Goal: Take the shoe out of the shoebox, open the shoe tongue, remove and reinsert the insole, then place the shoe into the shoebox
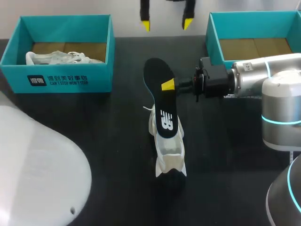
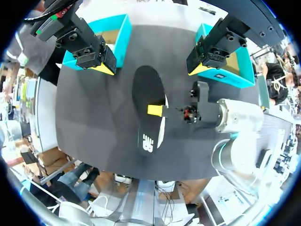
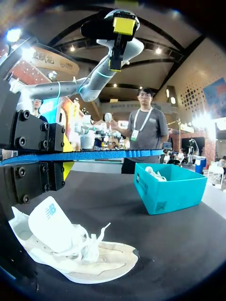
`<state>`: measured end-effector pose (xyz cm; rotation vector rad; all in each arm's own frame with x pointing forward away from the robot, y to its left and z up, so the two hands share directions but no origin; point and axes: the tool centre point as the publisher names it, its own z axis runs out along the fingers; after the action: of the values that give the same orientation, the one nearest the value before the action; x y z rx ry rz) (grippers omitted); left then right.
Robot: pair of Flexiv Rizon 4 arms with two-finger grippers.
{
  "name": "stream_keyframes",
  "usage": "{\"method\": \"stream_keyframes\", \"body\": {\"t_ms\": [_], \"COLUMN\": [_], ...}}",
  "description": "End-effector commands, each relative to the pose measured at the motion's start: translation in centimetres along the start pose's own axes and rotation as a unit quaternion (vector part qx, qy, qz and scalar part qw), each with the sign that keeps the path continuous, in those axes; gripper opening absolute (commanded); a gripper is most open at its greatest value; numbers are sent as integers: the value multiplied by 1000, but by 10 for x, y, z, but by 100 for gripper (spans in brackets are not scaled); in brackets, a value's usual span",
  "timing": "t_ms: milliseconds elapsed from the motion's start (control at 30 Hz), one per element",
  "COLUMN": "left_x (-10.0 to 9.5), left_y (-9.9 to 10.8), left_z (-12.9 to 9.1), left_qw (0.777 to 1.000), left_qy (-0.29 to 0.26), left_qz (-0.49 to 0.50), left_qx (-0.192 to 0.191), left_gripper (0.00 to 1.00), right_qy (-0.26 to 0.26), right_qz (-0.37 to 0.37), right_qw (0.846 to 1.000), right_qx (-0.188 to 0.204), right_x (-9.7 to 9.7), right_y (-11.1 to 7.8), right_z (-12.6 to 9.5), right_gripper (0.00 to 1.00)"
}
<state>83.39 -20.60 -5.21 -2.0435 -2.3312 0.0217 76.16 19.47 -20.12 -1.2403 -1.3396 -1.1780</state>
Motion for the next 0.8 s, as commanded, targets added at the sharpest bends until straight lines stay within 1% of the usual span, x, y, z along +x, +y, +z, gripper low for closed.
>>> {"method": "stream_keyframes", "body": {"t_ms": [33,133,200,300,400,800], "left_x": [38,43,45,49,55,55], "left_y": [-5,-9,-11,-15,-22,-22], "left_z": [7,6,6,6,6,6], "left_qw": [941,926,916,896,883,883], "left_qy": [-339,-377,-400,-443,-467,-467], "left_qz": [-6,-4,-5,5,40,40], "left_qx": [-8,-22,-25,-20,-17,-17], "left_gripper": [100,100,100,100,100,100], "right_qy": [-1,-1,-1,-1,-1,-1], "right_qz": [1,1,1,1,1,1], "right_qw": [1000,1000,1000,1000,1000,1000], "right_qx": [-1,-1,-1,-1,-1,-1], "right_x": [0,0,0,0,0,0], "right_y": [0,0,0,0,0,0], "right_z": [2,2,2,2,2,2], "right_gripper": [0,0,0,0,0,0]}}
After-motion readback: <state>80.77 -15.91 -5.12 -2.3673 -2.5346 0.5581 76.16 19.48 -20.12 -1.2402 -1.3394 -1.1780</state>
